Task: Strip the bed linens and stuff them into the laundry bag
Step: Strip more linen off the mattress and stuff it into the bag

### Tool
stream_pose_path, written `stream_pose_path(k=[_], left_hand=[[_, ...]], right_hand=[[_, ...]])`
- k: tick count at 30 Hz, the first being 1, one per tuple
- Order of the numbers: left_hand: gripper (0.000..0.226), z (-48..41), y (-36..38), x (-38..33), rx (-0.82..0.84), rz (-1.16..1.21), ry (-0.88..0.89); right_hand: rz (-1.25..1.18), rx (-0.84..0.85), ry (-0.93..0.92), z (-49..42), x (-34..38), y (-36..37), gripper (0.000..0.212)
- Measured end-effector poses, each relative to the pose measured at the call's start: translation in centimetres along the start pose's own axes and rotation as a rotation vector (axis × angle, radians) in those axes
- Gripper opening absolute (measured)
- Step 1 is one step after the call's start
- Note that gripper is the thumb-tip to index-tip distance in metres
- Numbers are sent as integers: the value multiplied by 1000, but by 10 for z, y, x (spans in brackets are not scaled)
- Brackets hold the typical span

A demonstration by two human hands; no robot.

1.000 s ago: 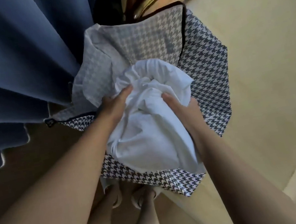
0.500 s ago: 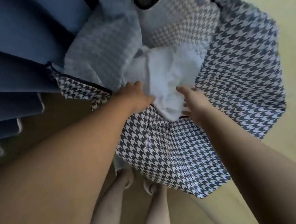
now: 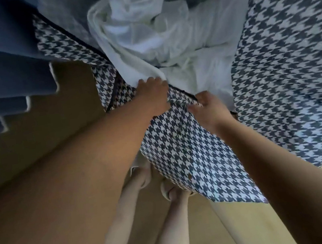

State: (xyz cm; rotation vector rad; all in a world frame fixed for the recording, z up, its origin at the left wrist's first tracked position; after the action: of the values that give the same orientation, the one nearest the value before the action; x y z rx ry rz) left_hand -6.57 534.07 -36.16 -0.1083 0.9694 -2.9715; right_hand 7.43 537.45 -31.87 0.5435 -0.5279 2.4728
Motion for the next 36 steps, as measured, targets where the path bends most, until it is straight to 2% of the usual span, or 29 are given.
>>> stream_pose_path(k=[4,7,12,14,16,18,21,23,24,28,30,31,33,34,36], left_hand=[[72,-25,13,-17,-93,-96,149],[75,-43,24,-28,-112,-165,219],[75,-57,44,-6,106,-221,34],[57,-49,42,-6,97,-223,79],[35,-33,30,-14,-54,-212,162],[27,-4,13,-18,-225,-141,227],[27,50,-6,-8,-417,-23,280],[32,82,-19,9,-628,87,334],[40,93,-24,19,-676,140,341],[81,104,-41,52,-368,127,310],[90,104,-46,80,-242,73,258],[82,104,-47,95,-195,67,213],[52,107,-52,114,-174,10,159],[41,109,-60,114,-216,-4,157],[31,121,-82,105,-308,25,155]], right_hand=[[118,8,-35,-26,-4,20,44],[202,26,-86,-43,-8,38,32],[128,31,-63,-59,-16,53,27],[147,18,-96,-58,-14,53,34],[193,34,-141,-53,-12,51,51],[254,126,-166,-42,-7,53,59],[574,258,-281,-12,11,59,28],[634,270,-429,17,33,58,27],[634,264,-487,32,45,57,29],[680,164,-575,85,88,35,38],[695,78,-573,106,108,11,41],[708,47,-579,116,117,-1,44],[756,21,-572,138,131,-18,46],[776,11,-567,149,135,-23,46],[799,-32,-564,171,143,-32,47]])
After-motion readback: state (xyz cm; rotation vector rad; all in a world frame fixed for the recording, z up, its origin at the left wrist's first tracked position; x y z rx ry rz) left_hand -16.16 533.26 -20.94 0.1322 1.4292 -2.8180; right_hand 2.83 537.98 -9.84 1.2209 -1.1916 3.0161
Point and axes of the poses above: each hand's wrist, its own z-axis away from the middle knuckle, its own y-axis out of the palm, x = y × z, the point moved 6 cm from there along -z, towards the middle knuckle, and after that the axes turned 14 degrees about -z, right-handed, at the moved point
